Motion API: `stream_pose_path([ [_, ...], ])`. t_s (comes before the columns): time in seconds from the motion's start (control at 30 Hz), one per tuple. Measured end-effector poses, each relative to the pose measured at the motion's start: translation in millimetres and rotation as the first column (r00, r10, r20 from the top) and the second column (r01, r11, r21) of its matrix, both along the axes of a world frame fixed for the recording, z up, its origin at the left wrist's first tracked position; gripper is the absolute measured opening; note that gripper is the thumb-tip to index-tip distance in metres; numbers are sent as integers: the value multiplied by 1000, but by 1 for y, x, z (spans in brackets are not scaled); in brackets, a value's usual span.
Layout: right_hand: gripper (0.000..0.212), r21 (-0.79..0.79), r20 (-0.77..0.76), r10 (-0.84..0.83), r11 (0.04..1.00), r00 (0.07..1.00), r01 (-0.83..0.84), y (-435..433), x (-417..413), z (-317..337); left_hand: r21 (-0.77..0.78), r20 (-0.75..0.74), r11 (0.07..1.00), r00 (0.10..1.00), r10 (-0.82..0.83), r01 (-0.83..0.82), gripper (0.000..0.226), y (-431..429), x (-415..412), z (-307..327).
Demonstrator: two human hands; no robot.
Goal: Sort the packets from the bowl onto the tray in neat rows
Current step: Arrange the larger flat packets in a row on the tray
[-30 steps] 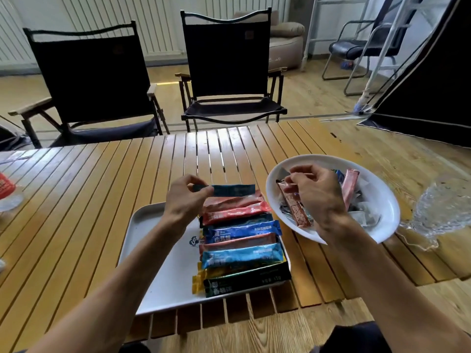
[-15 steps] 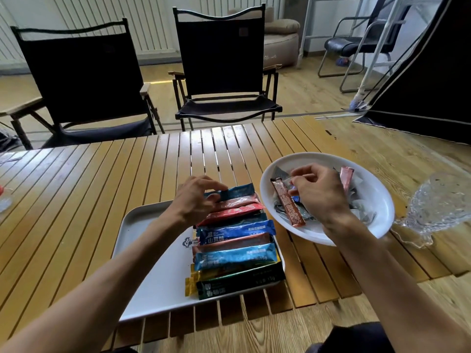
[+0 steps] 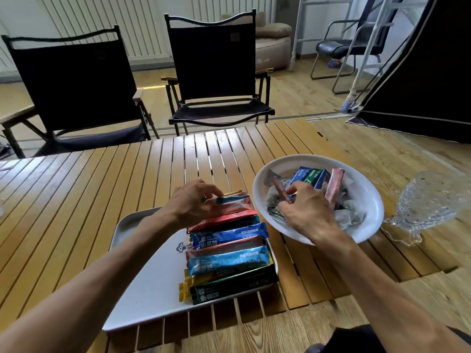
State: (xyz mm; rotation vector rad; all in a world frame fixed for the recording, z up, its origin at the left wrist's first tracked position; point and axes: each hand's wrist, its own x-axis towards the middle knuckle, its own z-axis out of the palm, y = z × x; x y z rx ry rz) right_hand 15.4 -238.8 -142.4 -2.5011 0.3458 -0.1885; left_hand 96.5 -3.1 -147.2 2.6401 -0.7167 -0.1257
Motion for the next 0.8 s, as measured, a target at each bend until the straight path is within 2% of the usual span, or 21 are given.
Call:
stream_pose_path([
  [0.07, 14, 153, 42, -69, 986, 997, 62, -11, -1, 7, -12, -21, 1000, 1000, 4, -4, 20, -1, -1, 3],
  [0.17, 10, 263, 45, -202, 947, 978, 183, -37, -1, 16, -14, -3, 1000, 1000, -14, 14, 16, -2, -1, 5],
  [0.3, 20, 149, -35, -352, 924, 935, 353, -72, 7, 11, 22, 28, 1000, 1000, -14, 13, 15, -4, -2, 6],
  [0.4, 34, 105, -93, -379, 916, 921, 387, -79, 11, 5, -15, 93, 999, 995, 30, -29, 19, -15, -7, 11],
  [0.47, 30, 93, -126, -338, 932, 933, 351, -80, 10, 0, -107, 128, 994, 992, -7, 21, 20, -38, -14, 18],
  [0.6, 14, 111, -119, -331, 932, 936, 344, -86, 11, -3, -269, 33, 958, 995, -95, 100, 22, -116, -23, 26],
  [0.7, 22, 181, -76, -401, 895, 913, 408, -92, 11, 5, -240, 3, 969, 998, -62, 61, 25, -169, -8, 20],
  [0.8, 24, 280, 38, -426, 873, 904, 400, -94, 9, 9, -114, -55, 993, 998, 38, -44, 24, -202, 10, 13],
])
